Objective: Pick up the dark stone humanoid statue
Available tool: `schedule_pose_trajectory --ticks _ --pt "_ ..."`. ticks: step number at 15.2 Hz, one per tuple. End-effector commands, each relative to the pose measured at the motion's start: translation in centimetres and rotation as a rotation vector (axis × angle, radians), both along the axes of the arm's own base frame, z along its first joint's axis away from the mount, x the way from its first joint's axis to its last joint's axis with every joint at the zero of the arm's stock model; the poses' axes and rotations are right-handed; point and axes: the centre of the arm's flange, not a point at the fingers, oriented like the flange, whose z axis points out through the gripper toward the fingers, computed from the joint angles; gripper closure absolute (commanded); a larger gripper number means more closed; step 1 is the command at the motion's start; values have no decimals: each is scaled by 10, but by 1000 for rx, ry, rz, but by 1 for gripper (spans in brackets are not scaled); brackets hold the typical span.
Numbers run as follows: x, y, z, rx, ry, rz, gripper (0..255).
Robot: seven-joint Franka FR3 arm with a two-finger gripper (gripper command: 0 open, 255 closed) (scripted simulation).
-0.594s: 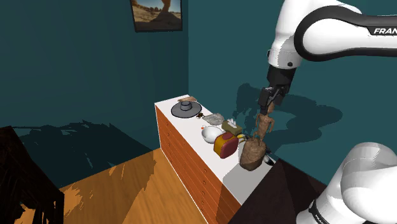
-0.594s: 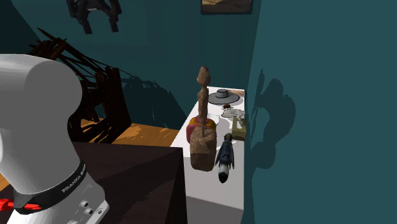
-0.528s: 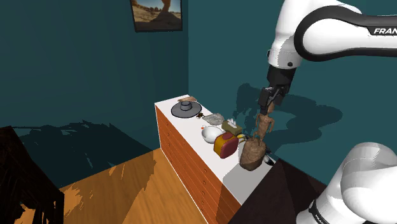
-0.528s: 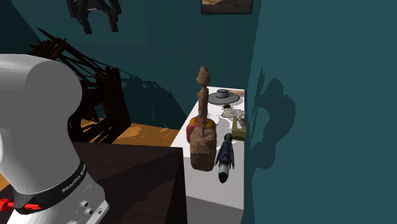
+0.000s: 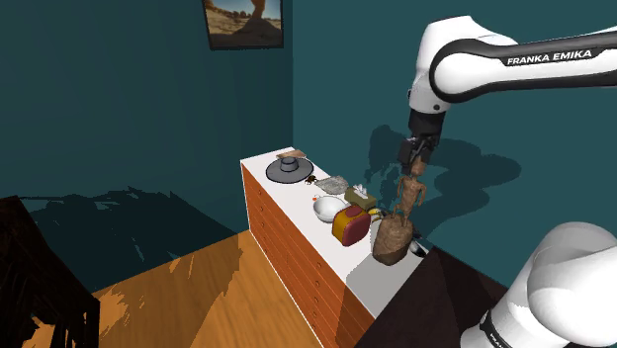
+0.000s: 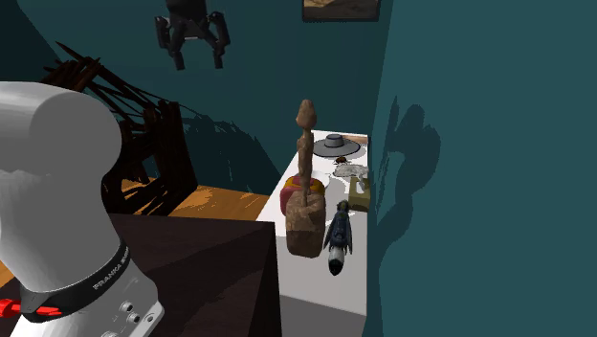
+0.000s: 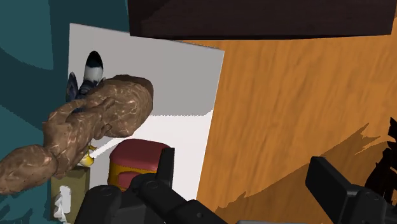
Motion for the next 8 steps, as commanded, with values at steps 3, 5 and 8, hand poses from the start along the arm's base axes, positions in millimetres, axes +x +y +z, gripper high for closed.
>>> schedule_pose_trajectory --ticks 3,5,8 --pt "23 -45 -24 11 26 9 0" --pt "35 -67 -37 17 39 13 0" --pt "53 -99 -56 25 58 19 0"
